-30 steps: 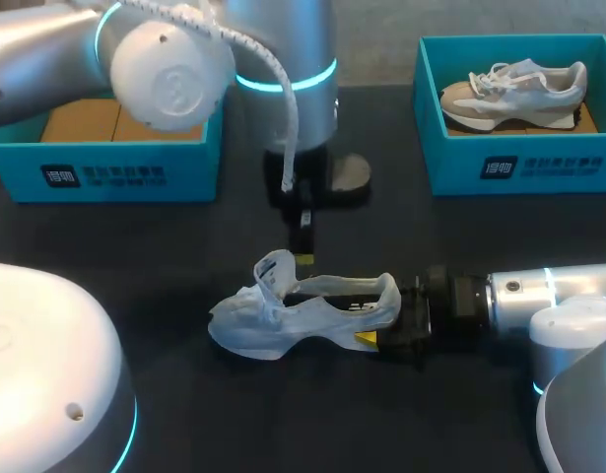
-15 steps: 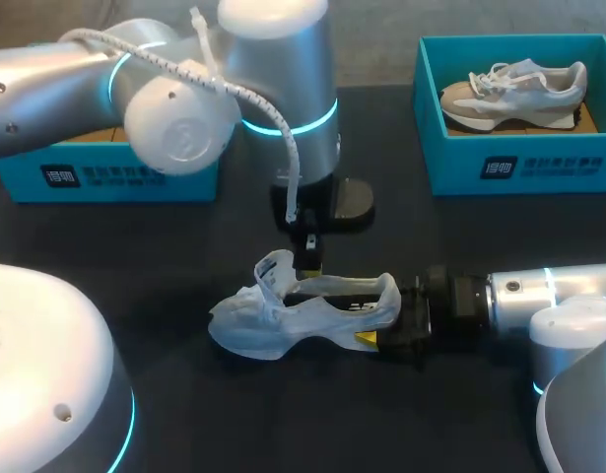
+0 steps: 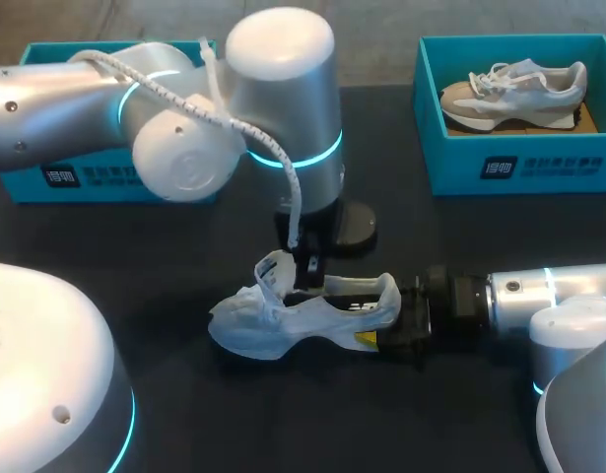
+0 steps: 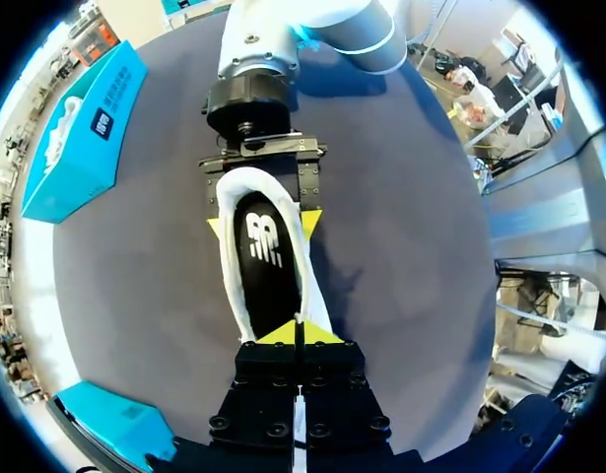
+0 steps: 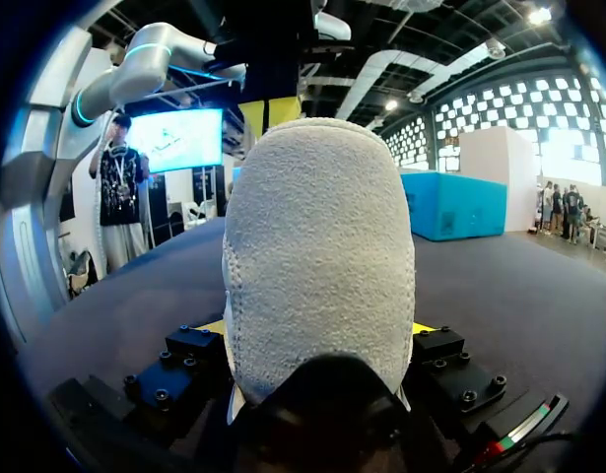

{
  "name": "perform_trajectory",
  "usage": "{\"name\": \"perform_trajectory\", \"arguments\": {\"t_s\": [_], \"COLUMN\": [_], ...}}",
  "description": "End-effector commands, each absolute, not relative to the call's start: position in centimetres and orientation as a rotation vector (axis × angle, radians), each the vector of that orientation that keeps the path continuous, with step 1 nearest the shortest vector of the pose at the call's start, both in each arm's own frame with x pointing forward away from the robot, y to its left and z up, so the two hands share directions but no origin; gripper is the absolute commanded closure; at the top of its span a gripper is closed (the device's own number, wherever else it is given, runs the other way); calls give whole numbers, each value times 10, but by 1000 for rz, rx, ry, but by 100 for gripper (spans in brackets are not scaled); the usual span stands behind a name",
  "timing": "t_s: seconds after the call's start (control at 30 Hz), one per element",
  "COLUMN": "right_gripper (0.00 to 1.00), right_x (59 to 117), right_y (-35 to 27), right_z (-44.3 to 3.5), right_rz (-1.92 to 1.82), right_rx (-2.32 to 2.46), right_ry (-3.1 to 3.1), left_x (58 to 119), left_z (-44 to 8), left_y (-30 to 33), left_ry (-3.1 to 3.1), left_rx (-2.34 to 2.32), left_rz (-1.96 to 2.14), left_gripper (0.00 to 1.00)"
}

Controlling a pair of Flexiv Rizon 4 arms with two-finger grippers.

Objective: Take the shoe out of the shoebox, open the shoe tongue, remove and reinsert the insole, then place the shoe into the shoebox

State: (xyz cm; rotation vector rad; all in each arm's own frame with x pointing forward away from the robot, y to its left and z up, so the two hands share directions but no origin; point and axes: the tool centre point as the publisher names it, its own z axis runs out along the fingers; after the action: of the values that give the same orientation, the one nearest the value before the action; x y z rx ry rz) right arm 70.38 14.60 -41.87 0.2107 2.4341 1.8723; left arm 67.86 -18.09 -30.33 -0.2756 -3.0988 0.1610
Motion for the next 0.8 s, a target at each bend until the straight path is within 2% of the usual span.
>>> {"name": "perform_trajectory", "arguments": {"t_s": [0.03, 0.8], "right_gripper": [100, 100], "right_x": [703, 703], "right_y": [145, 145], "right_z": [-420, -420], "right_rz": [1870, 1870], "right_rx": [212, 212], "right_ry": [2436, 2436], "left_x": [676, 699], "left_z": [-311, -323], "left_y": [-185, -179], "left_ry": [-3106, -3124], "left_rx": [-279, -197], "left_rz": [157, 217], "left_gripper": [100, 100]}}
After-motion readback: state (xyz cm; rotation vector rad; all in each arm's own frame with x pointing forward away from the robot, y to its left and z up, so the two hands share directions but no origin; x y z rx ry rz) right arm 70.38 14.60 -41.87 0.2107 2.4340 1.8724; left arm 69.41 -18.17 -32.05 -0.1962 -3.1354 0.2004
